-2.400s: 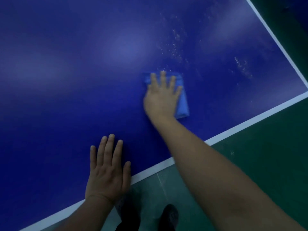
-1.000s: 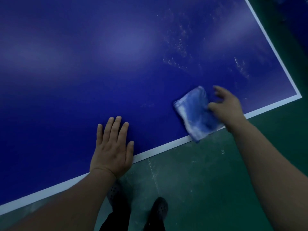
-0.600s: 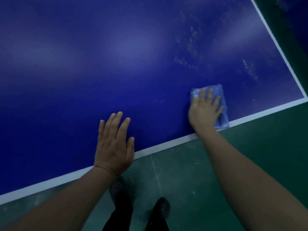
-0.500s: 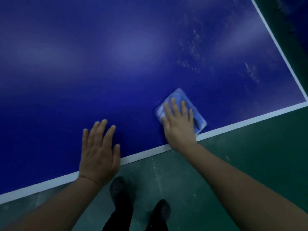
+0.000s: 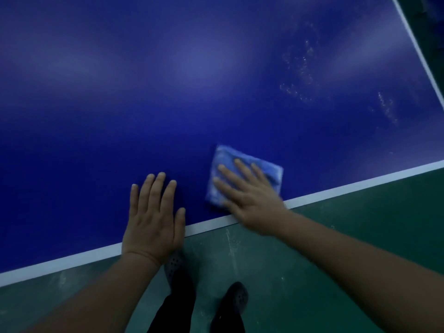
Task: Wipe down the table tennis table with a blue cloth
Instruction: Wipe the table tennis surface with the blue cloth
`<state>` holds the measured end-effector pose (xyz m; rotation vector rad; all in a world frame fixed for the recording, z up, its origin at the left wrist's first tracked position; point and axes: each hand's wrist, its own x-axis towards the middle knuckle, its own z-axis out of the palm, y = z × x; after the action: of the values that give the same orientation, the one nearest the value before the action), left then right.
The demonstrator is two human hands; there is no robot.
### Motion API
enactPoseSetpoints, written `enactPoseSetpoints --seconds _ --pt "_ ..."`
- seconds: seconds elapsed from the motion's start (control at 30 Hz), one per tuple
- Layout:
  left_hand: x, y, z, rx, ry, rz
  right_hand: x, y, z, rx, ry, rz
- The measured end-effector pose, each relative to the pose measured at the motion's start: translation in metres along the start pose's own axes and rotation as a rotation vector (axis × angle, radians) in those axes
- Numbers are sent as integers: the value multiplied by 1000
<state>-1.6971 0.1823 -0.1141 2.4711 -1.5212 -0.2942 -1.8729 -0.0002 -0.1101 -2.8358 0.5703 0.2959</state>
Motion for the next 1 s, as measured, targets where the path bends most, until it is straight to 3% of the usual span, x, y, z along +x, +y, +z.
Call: enactPoseSetpoints --seconds 0.03,0.13,0.2,0.27,0.33,0.4,0.43,0.5,0.57,0.67,0.73,0.8,0.87,0.93,1.0 --pt "0 0 -1 10 -17 -1 -5 26 -7 -14 5 79" --pt "1 1 -3 17 -47 -10 12 98 -38 -31 30 539" --pt "0 1 -5 -4 -51 -10 42 98 -44 18 109 694" --pt "-1 0 -5 -26 -32 -17 75 58 -35 58 151 732" --pt "-2 0 -6 -57 9 -24 89 1 -17 36 169 535" --pt "-3 -1 -5 -77 43 -22 63 -49 5 -19 105 164" --pt "-3 -2 -4 -77 45 -19 39 -54 12 -48 75 44" --pt "-1 -1 -5 -64 16 -21 0 -19 12 -70 55 10" --pt "-1 1 -6 -33 -38 -17 -25 38 1 -75 66 214" --pt "0 2 -8 -8 -75 -13 -29 97 -16 18 80 739" --pt "-1 2 -9 2 -96 -20 -6 93 -20 122 202 1011" --pt "-1 2 -9 11 -110 -29 25 65 -19 158 244 1100" --pt "-1 3 -10 14 -119 -31 43 22 -8 102 238 840" --pt "0 3 -11 12 -103 -31 32 -14 5 2 139 371" --pt "-1 4 -11 19 -96 -26 12 8 3 -44 76 138"
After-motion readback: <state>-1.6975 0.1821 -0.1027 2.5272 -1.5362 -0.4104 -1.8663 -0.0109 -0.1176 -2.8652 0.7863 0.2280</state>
